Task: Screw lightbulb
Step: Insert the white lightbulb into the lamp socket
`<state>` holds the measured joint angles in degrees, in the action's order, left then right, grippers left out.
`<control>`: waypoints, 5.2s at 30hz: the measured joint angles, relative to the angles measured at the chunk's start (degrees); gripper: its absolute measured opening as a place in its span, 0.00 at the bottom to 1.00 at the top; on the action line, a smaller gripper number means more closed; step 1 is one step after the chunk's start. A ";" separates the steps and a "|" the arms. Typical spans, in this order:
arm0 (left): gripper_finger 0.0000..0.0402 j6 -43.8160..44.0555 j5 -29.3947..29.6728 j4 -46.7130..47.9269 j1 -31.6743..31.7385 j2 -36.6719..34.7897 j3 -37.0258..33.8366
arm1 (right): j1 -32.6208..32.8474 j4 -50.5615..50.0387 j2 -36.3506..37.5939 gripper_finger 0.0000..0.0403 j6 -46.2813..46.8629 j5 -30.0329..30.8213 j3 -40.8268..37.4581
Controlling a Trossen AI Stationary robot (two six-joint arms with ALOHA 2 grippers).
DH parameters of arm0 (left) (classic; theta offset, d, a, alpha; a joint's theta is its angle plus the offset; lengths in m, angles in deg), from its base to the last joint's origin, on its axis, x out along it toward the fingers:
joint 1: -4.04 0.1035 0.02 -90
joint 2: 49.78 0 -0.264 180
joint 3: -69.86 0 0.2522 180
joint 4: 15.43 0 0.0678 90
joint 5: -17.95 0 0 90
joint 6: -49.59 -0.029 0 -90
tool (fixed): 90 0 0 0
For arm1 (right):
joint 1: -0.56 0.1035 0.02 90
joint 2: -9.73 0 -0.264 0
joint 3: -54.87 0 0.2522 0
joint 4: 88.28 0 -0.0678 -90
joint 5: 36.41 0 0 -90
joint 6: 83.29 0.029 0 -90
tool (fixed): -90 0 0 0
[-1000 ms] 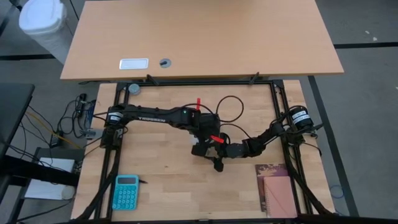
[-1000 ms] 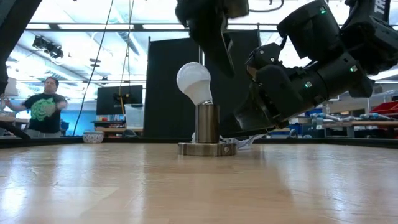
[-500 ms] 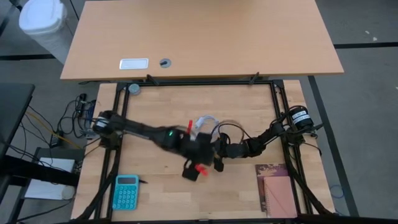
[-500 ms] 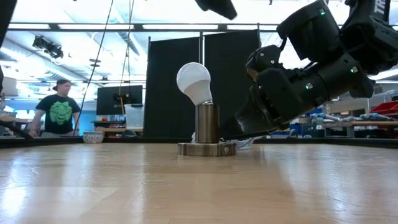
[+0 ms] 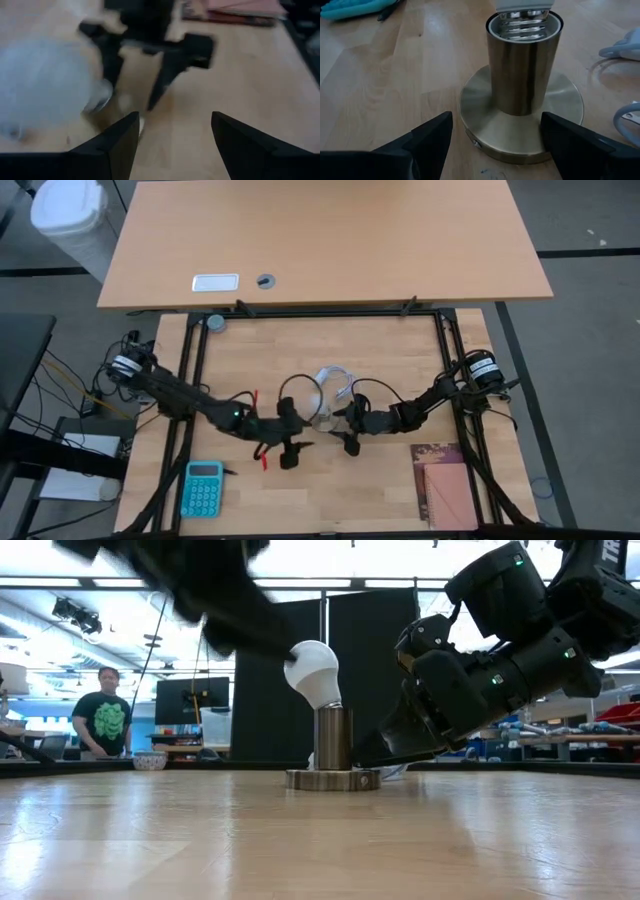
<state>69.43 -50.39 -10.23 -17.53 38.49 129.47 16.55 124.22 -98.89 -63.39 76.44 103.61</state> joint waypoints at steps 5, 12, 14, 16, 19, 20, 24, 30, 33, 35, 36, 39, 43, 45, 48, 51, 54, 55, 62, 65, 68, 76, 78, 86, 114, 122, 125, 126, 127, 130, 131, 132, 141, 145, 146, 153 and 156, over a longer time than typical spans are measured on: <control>0.63 5.94 2.86 -6.53 1.87 0.08 -6.18 | 0.00 -0.02 0.02 0.76 0.01 -0.01 0.00; 0.63 6.83 4.37 -13.44 5.00 0.18 -10.78 | -0.07 0.07 0.02 0.76 -0.02 -0.02 0.00; 0.65 5.00 4.45 -17.07 5.39 0.20 -12.58 | -0.07 0.07 0.02 0.76 0.00 -0.02 0.00; 0.66 2.82 4.41 -21.71 5.36 0.18 -14.47 | -0.08 0.13 0.02 0.76 -0.02 -0.02 0.00; 0.68 0.71 4.73 -27.99 5.33 0.20 -17.70 | -0.08 0.21 0.02 0.76 -0.06 -0.02 0.00; 0.69 0.51 4.88 -29.70 5.36 0.20 -18.49 | -0.09 0.25 0.02 0.76 -0.09 -0.02 0.00; 0.71 0.29 6.00 -34.59 5.36 0.75 -20.94 | -0.09 0.33 0.02 0.76 -0.28 -0.02 0.00; 0.73 -0.45 6.81 -43.75 5.40 8.98 -20.33 | -0.09 0.37 0.02 0.76 -0.42 -0.02 0.00; 0.73 -1.60 6.85 -49.45 5.40 13.00 -19.75 | -0.09 0.37 0.02 0.76 -0.17 -0.04 0.00; 0.73 -2.25 6.98 -53.58 5.40 15.48 -19.46 | -0.09 0.37 0.02 0.76 -0.15 -0.02 0.00; 0.73 -3.04 7.01 -55.25 5.40 16.61 -19.35 | -0.09 0.30 0.02 0.76 -0.15 -0.02 0.00; 0.73 -4.60 7.49 -60.01 5.40 19.22 -18.50 | -0.09 0.31 0.02 0.76 -0.15 -0.04 0.00; 0.73 -4.63 8.87 -61.58 5.41 21.10 -18.32 | -0.09 0.35 0.02 0.76 -0.02 -0.04 0.00; 0.73 -4.65 9.98 -62.97 5.45 21.27 -18.30 | -0.09 0.30 0.02 0.76 -0.01 -0.04 0.00; 0.73 -5.08 11.63 -62.86 5.48 21.33 -18.30 | -0.09 0.35 0.02 0.76 -0.02 -0.04 0.00; 0.73 -6.26 11.69 -64.73 5.83 21.34 -18.30 | -0.09 0.29 0.02 0.76 -0.04 -0.04 0.00; 0.73 -6.45 11.43 -65.48 6.45 21.34 -18.30 | -0.09 0.20 0.02 0.76 -0.04 -0.05 0.00; 0.73 -6.45 11.26 -65.58 6.63 21.34 -18.30 | -0.09 0.20 0.02 0.76 -0.04 -0.04 0.00; 0.73 -8.51 7.23 -66.30 7.79 21.34 -16.09 | -0.09 0.20 0.02 0.76 -0.04 -0.04 0.00; 0.73 -10.74 6.97 -66.04 7.83 21.34 -14.60 | -0.09 0.20 0.02 0.76 -0.02 -0.07 0.00; 0.73 -11.73 6.00 -64.11 7.83 21.34 -13.51 | -0.09 0.20 0.02 0.76 -0.01 -0.04 0.00; 0.70 -11.78 4.52 -59.92 8.17 21.34 -11.83 | -0.09 0.26 0.02 0.76 -0.02 -0.04 0.00; 0.69 -11.76 4.54 -60.14 8.60 21.34 -11.76 | -0.09 0.26 0.02 0.76 -0.02 -0.04 0.00; 0.64 -11.74 1.35 -60.06 9.64 21.34 -11.76 | -0.09 0.35 0.02 0.76 0.00 -0.04 0.00; 0.60 -8.08 -10.22 -49.59 13.85 21.05 -6.56 | -0.08 0.28 0.02 0.76 0.65 0.00 0.00; 0.60 -9.35 -12.61 -39.97 14.02 19.73 -2.35 | -0.20 1.29 0.02 0.76 -0.25 -0.02 0.02; 0.60 -9.41 -12.81 -36.96 14.08 18.42 -1.98 | -0.32 1.74 0.02 0.76 -0.37 -0.02 0.02; 0.60 -9.89 -12.83 -36.25 14.08 18.13 -1.97 | -0.34 1.75 0.02 0.76 -0.46 -0.02 0.02; 0.60 -10.27 -12.83 -36.03 14.08 17.93 -1.98 | -0.35 1.74 0.02 0.76 -0.50 -0.03 0.02; 0.60 -10.39 -12.92 -33.91 14.12 17.07 -1.71 | -0.34 1.73 0.02 0.76 -1.18 -0.04 0.04; 0.60 -10.42 -13.01 -32.99 14.12 17.08 -1.28 | -0.33 1.73 0.02 0.76 -1.68 -0.04 0.04; 0.60 -10.45 -13.17 -32.55 14.12 17.12 -1.03 | -0.30 1.80 0.02 0.76 -1.91 -0.02 0.04; 0.60 -11.39 -14.50 -27.01 14.21 16.86 1.93 | -0.24 0.05 0.67 0.76 -1.12 -0.07 0.04; 0.60 -11.76 -14.58 -25.55 14.21 16.86 2.71 | -0.24 -0.25 2.47 0.76 -1.57 -0.21 -0.92; 0.60 -11.76 -14.81 -25.48 14.21 16.86 2.76 | -0.24 -0.81 3.10 0.76 -1.55 -0.24 -1.30; 0.60 -11.70 -16.60 -25.42 14.90 16.86 2.95 | 0.81 -6.69 6.84 0.76 -0.37 -2.38 -2.38; 0.60 -11.24 -18.07 -25.04 15.57 16.84 2.97 | 1.29 -7.87 7.17 0.76 -0.42 -4.96 -2.40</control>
<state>58.19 -68.46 -35.27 -1.96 55.32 132.44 17.83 116.35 -91.72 -63.81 71.47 101.20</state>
